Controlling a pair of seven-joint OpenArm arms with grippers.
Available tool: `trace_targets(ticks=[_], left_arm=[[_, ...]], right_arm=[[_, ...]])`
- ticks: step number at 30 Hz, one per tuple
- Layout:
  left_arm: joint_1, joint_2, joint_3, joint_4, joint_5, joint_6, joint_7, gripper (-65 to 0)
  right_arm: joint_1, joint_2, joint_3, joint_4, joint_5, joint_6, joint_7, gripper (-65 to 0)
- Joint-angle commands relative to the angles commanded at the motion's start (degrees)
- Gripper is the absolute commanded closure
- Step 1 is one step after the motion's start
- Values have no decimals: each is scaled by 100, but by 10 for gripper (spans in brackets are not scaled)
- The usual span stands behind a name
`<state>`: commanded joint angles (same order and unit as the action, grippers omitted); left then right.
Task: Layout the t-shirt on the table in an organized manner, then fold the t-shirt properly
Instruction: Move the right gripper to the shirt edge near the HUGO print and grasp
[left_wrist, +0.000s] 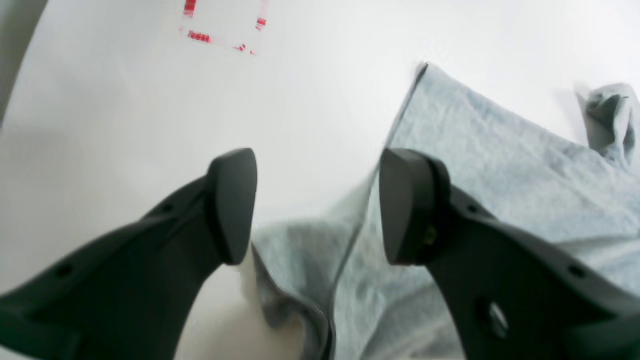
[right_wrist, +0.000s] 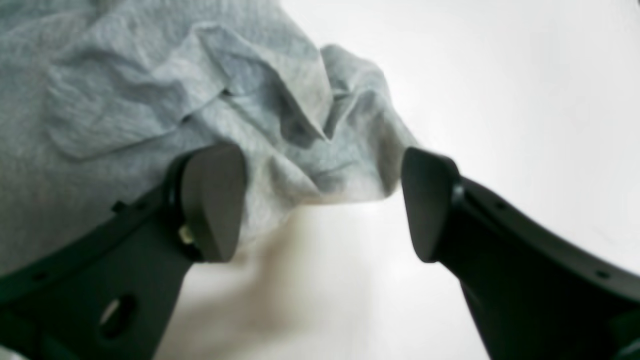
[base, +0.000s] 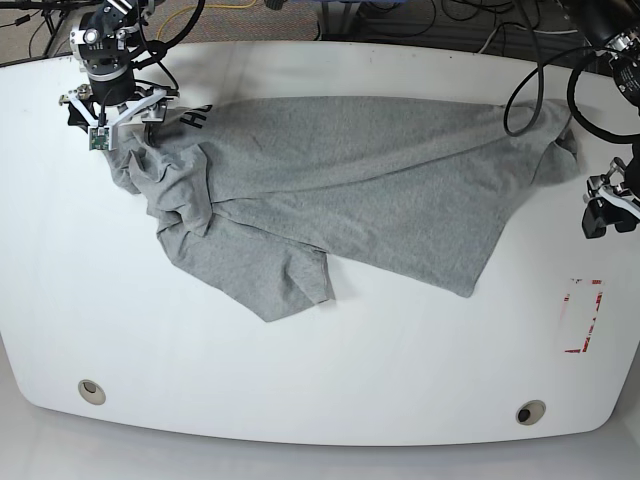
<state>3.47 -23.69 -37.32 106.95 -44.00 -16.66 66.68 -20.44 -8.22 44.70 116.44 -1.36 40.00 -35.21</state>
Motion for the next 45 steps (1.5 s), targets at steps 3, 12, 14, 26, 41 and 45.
trace_targets(ticks=[3,12,14,26,41,45], left_arm=[[-26,18,185,0,97,0,0,-364],[-352,484,325,0,598,0,-70,-364],[-360,563,369,0,695,0,-70,-365],[-862,791,1204,-114,1134,0,-299,-365],[-1257,536,1204,-1178,1415,0,-571,-365],[-1284,378,1204,-1248,1424,0,-923,-365]], right_arm=[[0,-9,-202,0,9,0,0,-466],[325,-18,-642,0,-53,0,0,-466],[448,9,-554,0,-62,0,0,-466],[1714,818,-677,-457,-53,0,-527,-466],[3473,1591,-686,-3393,-44,0,-695,-466],[3657,1626,-686,-3886,-35,0,-686,-466]])
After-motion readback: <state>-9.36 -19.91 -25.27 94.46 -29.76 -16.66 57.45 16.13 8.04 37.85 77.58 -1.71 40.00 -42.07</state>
